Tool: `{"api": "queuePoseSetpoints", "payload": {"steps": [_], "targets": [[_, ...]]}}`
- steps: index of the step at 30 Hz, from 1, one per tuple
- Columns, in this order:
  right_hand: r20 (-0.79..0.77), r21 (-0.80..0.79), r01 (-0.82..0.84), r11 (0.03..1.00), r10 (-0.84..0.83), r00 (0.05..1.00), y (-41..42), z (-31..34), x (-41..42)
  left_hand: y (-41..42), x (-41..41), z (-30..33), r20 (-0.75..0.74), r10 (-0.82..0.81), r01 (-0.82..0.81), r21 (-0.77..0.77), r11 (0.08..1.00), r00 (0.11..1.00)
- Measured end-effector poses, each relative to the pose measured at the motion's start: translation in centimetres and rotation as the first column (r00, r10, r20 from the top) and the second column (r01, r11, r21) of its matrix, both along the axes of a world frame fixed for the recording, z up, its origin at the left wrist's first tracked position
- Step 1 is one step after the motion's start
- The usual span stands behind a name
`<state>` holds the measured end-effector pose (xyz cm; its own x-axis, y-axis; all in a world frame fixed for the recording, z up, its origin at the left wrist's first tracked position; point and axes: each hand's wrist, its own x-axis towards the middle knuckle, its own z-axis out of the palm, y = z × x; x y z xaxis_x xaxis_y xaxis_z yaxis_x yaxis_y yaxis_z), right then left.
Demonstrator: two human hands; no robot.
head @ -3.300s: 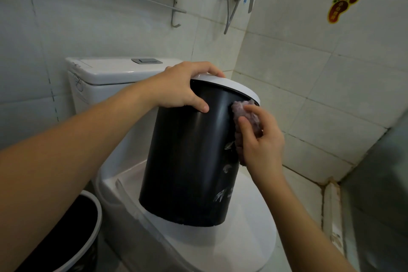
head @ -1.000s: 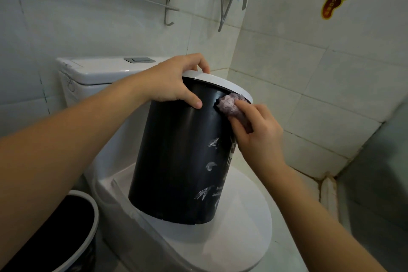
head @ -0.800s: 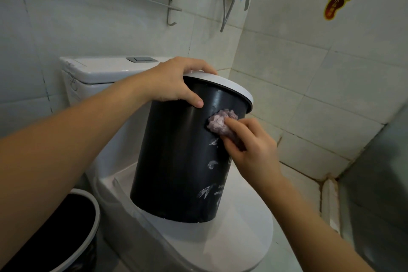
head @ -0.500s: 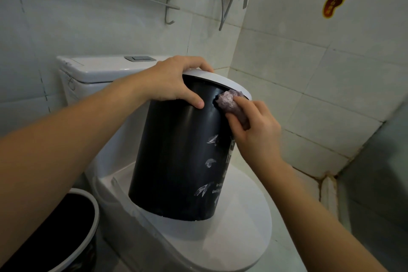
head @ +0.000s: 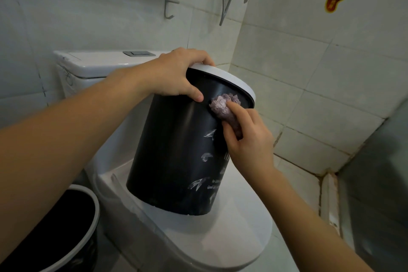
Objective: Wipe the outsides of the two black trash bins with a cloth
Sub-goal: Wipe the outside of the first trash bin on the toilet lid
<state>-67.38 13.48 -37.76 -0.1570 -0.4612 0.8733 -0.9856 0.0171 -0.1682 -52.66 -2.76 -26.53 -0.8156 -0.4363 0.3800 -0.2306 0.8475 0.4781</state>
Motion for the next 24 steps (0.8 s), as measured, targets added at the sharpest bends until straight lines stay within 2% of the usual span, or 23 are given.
{"api": "queuePoseSetpoints", "payload": {"steps": [6,14,20,24], "targets": [[-0.142,0.116,-0.08,0.99,0.097,0.985,1.1,-0.8,-0.1,-0.3,0.0,-0.2,0.014,0.015,-0.015,0.043,0.999,1.0],[0.024,0.069,0.008,0.998,-0.01,1.0,-0.8,2.4,-0.6,-0.1,-0.5,-0.1,0.029,0.011,-0.012,0.043,0.999,1.0],[-0.195,0.179,-0.124,0.976,0.159,0.968,1.5,-1.4,-0.2,-0.7,-0.2,-0.4,0.014,0.02,-0.022,0.082,0.996,1.0],[-0.206,0.191,-0.128,0.973,0.167,0.964,1.5,-1.3,-0.7,-1.0,-0.2,-0.4,0.019,0.035,-0.037,0.088,0.995,0.999]]}}
